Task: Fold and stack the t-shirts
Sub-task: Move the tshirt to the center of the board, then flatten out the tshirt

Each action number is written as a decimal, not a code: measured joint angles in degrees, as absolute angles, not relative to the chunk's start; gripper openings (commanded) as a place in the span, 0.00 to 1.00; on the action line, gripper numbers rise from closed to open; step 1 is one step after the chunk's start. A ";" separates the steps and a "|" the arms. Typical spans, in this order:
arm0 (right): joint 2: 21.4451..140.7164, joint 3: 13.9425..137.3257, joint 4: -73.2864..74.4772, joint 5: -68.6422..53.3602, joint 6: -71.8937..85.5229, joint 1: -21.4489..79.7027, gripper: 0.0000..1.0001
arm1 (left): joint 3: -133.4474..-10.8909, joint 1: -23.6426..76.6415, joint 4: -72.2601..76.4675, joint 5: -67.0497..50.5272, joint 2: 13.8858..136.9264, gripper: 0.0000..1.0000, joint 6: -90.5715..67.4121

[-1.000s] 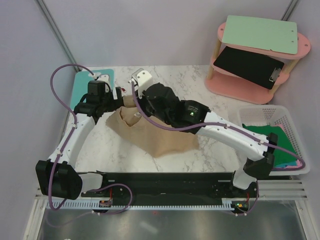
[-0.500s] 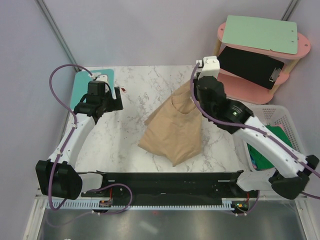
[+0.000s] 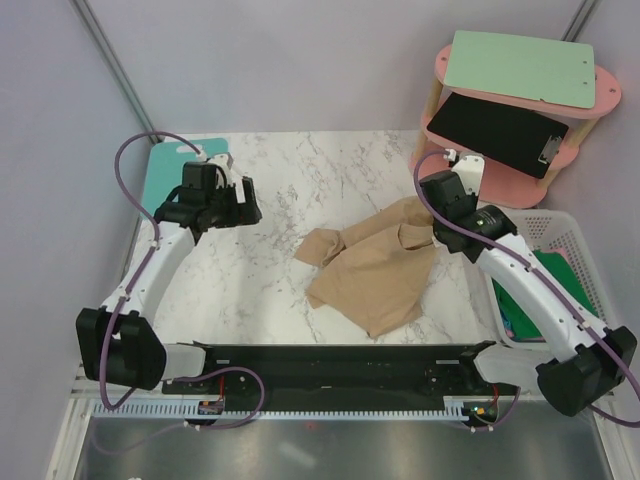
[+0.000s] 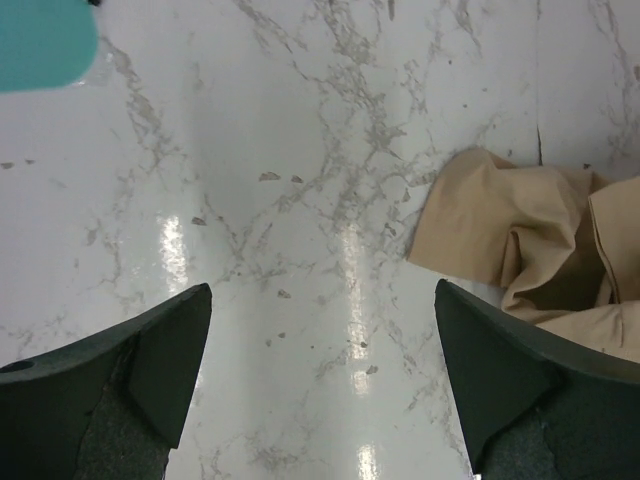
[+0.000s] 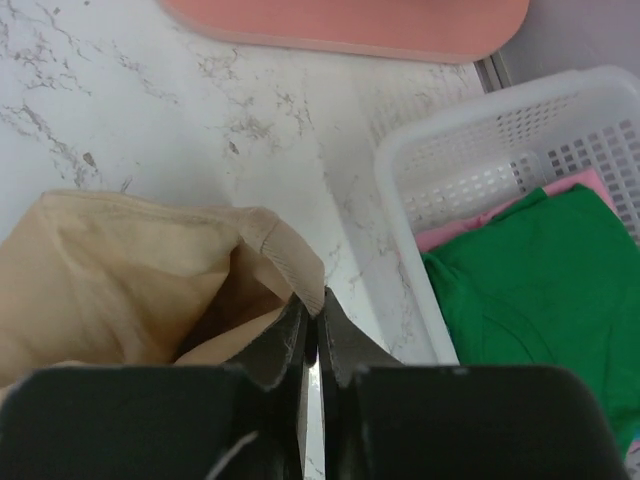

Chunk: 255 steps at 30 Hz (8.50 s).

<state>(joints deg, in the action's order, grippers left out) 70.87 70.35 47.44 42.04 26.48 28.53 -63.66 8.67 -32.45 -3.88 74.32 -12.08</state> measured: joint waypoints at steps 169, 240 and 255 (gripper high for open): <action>101.78 65.10 19.68 23.09 34.68 42.13 0.87 | -41.10 7.94 -27.79 5.96 54.92 0.02 -35.79; 62.22 42.09 22.39 12.95 43.59 37.89 0.87 | -41.93 7.94 -31.11 7.99 54.63 0.02 -35.18; 85.30 54.39 19.77 14.31 39.13 51.66 0.84 | -41.36 7.94 -29.87 7.18 55.51 0.02 -35.14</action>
